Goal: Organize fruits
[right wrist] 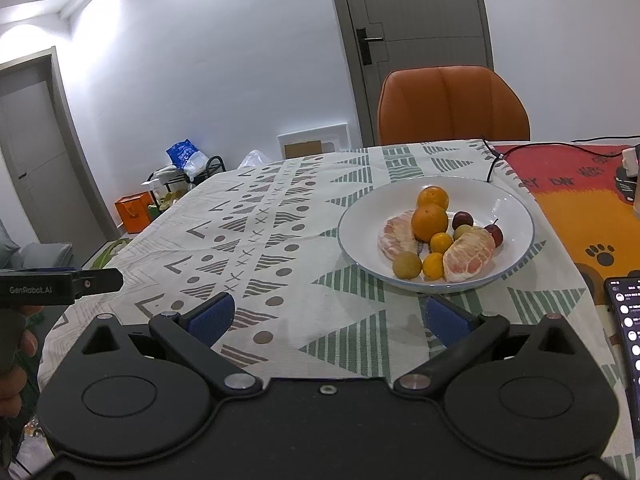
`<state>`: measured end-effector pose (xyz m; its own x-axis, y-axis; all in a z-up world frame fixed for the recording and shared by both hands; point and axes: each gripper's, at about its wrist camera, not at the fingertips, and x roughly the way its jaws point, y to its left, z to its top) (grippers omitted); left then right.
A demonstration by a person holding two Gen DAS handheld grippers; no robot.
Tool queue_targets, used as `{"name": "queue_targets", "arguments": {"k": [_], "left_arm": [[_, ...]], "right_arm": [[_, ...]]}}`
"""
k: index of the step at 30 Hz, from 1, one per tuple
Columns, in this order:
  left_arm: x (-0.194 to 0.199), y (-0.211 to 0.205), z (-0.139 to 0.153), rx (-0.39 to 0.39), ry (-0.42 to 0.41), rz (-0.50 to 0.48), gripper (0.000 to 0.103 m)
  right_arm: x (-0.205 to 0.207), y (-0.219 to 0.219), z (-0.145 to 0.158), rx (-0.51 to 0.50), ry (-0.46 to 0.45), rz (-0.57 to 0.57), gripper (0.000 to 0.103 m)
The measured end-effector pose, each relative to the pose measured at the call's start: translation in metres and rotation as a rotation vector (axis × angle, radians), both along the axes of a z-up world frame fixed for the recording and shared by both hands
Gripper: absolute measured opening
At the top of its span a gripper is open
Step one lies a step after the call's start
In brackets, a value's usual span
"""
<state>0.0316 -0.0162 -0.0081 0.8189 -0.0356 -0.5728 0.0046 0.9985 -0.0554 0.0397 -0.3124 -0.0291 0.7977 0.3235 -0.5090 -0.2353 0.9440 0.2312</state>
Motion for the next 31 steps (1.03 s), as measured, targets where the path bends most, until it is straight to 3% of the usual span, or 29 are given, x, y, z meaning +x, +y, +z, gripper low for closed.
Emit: {"name": "queue_targets", "arguments": {"k": [31], "left_arm": [[0.0059, -0.0027, -0.0050, -0.005, 0.016, -0.010, 0.103]], "right_arm": [[0.0049, -0.0050, -0.0079, 0.014, 0.020, -0.012, 0.103]]}}
